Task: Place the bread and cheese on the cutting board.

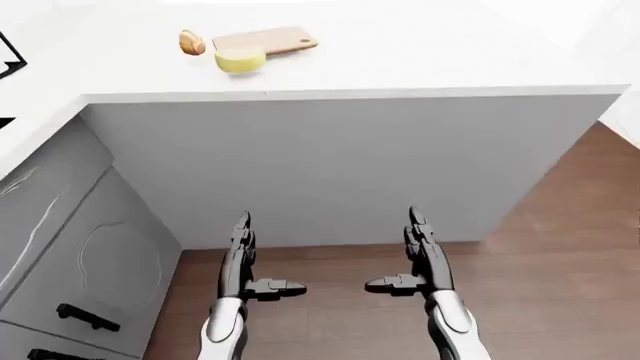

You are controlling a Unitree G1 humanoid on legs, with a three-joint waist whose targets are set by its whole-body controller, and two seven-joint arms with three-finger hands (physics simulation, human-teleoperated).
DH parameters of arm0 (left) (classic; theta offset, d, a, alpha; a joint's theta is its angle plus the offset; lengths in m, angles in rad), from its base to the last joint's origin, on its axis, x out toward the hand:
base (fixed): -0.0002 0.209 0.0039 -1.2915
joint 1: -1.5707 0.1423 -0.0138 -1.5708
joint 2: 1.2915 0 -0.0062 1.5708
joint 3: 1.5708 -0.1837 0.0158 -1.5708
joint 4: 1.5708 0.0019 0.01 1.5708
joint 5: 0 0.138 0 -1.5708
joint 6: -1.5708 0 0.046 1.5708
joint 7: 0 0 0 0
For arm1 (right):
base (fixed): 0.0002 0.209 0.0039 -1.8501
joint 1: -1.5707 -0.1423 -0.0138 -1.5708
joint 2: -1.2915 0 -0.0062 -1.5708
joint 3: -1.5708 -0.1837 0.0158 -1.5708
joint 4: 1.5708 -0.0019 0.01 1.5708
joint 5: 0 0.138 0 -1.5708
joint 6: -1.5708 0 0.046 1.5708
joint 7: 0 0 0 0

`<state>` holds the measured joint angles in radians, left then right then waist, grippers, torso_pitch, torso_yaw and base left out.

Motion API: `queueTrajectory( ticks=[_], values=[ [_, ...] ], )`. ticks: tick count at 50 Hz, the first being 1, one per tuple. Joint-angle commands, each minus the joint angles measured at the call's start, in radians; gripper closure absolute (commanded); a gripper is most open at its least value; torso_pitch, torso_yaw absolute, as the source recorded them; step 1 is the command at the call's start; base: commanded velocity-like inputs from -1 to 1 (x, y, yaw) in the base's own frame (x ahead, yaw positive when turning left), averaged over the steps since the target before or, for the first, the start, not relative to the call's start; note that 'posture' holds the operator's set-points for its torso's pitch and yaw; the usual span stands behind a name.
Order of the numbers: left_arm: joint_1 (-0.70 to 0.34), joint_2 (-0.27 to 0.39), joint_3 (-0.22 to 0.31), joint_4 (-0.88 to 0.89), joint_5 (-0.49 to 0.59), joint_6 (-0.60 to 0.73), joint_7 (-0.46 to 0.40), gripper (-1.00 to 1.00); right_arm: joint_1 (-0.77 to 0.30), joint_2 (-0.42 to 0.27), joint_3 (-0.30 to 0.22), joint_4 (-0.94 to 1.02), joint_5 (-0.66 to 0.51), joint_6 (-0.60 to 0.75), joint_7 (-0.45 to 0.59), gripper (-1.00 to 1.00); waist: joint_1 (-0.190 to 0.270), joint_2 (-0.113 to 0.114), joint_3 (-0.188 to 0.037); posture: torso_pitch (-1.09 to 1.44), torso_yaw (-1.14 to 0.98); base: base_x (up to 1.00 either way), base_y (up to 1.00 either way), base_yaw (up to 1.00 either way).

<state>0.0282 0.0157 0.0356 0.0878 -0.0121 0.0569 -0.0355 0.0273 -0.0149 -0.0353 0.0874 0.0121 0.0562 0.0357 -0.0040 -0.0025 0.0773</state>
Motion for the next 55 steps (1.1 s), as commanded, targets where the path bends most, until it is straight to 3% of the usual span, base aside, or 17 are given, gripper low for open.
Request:
queueTrajectory(
  ticks=[1, 3, 4, 5, 7, 17, 21, 24, 29, 32, 33, 36, 38, 42, 53, 54, 55],
  values=[
    [-0.034, 0.005, 0.004, -0.068, -0.003, -0.070, -0.001, -1.00, -0.026, -0.002, 0.002, -0.079, -0.002, -0.056, -0.004, -1.00, -0.002, -0.008, -0.001, 0.00, 0.00, 0.00, 0.00, 0.00],
    [-0.032, 0.004, 0.004, -0.074, -0.002, -0.067, 0.001, -1.00, -0.024, -0.001, 0.004, -0.088, -0.004, -0.051, -0.005, -1.00, 0.007, -0.001, -0.061, 0.00, 0.00, 0.00, 0.00, 0.00],
    [-0.031, 0.004, 0.003, -0.074, 0.000, -0.068, 0.002, -1.00, -0.023, -0.002, 0.002, -0.086, -0.002, -0.054, -0.003, -1.00, 0.007, -0.002, -0.052, 0.00, 0.00, 0.00, 0.00, 0.00],
    [-0.030, 0.004, 0.003, -0.076, 0.000, -0.067, 0.001, -1.00, -0.022, 0.000, 0.004, -0.089, -0.003, -0.052, -0.005, -1.00, 0.006, -0.006, -0.017, 0.00, 0.00, 0.00, 0.00, 0.00],
    [-0.034, 0.004, 0.004, -0.064, 0.000, -0.074, 0.002, -1.00, -0.023, -0.001, 0.005, -0.085, -0.005, -0.056, -0.004, -1.00, 0.007, -0.008, -0.069, 0.00, 0.00, 0.00, 0.00, 0.00],
    [-0.117, 0.016, 0.046, -0.206, -0.033, 0.026, 0.059, -1.00, -0.075, -0.012, -0.009, -0.079, -0.024, -0.080, -0.014, -1.00, 0.007, -0.004, -0.085, 0.00, 0.00, 0.00, 0.00, 0.00],
    [-0.335, 0.076, 0.129, -0.334, -0.135, 0.225, 0.154, -1.00, -0.237, -0.058, -0.036, -0.176, -0.058, 0.021, -0.057, -1.00, 0.004, -0.003, -0.095, 0.00, 0.00, 0.00, 0.00, 0.00],
    [-0.731, 0.181, 0.211, -0.054, -0.259, 0.251, 0.301, -1.00, -0.529, -0.126, -0.096, -0.072, -0.046, 0.091, -0.084, -1.00, 0.008, -0.001, -0.094, 0.00, 0.00, 0.00, 0.00, 0.00],
    [-1.117, 0.358, 0.233, 0.256, -0.393, 0.291, 0.425, -1.00, -1.005, -0.256, -0.147, 0.335, 0.031, 0.063, -0.137, -1.00, -0.002, 0.010, -0.099, 0.00, 0.00, 0.00, 0.00, 0.00],
    [-1.281, 0.426, 0.307, 0.203, -0.593, 0.481, 0.592, -1.00, -1.171, -0.327, -0.158, 0.270, 0.087, 0.218, -0.164, -1.00, -0.004, 0.013, -0.096, 0.00, 0.00, 0.00, 0.00, 0.00],
    [-1.314, 0.443, 0.293, 0.224, -0.626, 0.516, 0.646, -1.00, -1.226, -0.348, -0.171, 0.239, 0.121, 0.291, -0.174, -1.00, -0.004, 0.012, -0.090, 0.00, 0.00, 0.00, 0.00, 0.00],
    [-1.355, 0.526, 0.227, 0.227, -0.670, 0.645, 0.619, -1.00, -1.366, -0.414, -0.207, 0.212, 0.215, 0.442, -0.214, -1.00, -0.003, 0.013, -0.066, 0.00, 0.00, 0.00, 0.00, 0.00],
    [-1.336, 0.567, 0.193, 0.142, -0.647, 0.677, 0.594, -1.00, -1.389, -0.443, -0.172, 0.235, 0.226, 0.465, -0.209, -1.00, 0.000, 0.018, -0.056, 0.00, 0.00, 0.00, 0.00, 0.00],
    [-1.307, 0.574, 0.251, -0.007, -0.747, 0.787, 0.636, -1.00, -1.344, -0.451, -0.127, 0.142, 0.202, 0.507, -0.182, -1.00, -0.004, 0.015, -0.044, 0.00, 0.00, 0.00, 0.00, 0.00],
    [-1.309, 0.606, 0.246, 0.011, -0.779, 0.733, 0.665, -1.00, -1.362, -0.434, -0.121, 0.042, 0.145, 0.544, -0.156, -1.00, -0.003, 0.020, -0.031, 0.00, 0.00, 0.00, 0.00, 0.00],
    [-1.308, 0.604, 0.244, 0.003, -0.783, 0.735, 0.669, -1.00, -1.361, -0.433, -0.122, 0.046, 0.138, 0.539, -0.153, -1.00, -0.002, 0.023, -0.055, 0.00, 0.00, 0.19, 0.00, 0.00],
    [-1.308, 0.603, 0.244, -0.006, -0.789, 0.738, 0.675, -1.00, -1.361, -0.430, -0.124, 0.047, 0.133, 0.535, -0.151, -1.00, 0.000, 0.022, -0.041, 0.00, 0.00, 0.34, 0.01, 0.00]
  ],
)
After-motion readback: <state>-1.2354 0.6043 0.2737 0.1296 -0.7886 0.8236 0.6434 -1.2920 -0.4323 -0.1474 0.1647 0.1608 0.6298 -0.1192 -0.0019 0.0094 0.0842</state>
